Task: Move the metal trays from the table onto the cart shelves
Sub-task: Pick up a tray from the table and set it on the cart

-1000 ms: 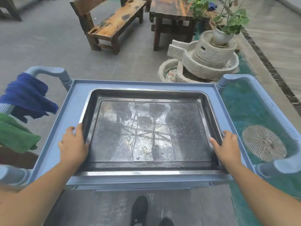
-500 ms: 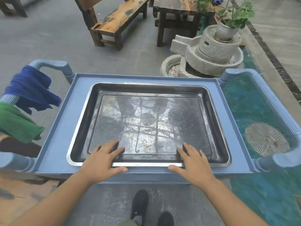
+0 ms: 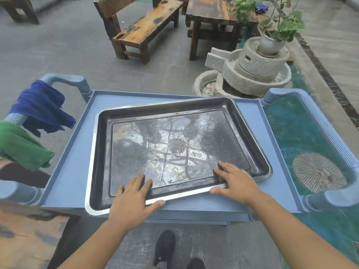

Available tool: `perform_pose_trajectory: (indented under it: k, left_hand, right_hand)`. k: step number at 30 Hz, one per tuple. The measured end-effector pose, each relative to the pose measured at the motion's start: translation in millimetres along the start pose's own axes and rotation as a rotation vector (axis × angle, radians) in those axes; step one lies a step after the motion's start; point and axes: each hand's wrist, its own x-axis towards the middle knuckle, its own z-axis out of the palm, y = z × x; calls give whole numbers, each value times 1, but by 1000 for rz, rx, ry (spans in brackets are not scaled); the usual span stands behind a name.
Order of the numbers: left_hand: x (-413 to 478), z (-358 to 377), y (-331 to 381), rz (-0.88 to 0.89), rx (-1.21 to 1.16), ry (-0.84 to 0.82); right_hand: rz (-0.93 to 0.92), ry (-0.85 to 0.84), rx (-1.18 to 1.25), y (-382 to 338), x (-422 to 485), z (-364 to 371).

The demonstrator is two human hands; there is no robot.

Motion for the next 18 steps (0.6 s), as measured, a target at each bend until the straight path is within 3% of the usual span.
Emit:
perform_pose_trajectory:
  k: [18]
  left_hand:
    - [16,-17,16,23,8,-23]
  right_hand:
    - [12,27,158,7,8,-14]
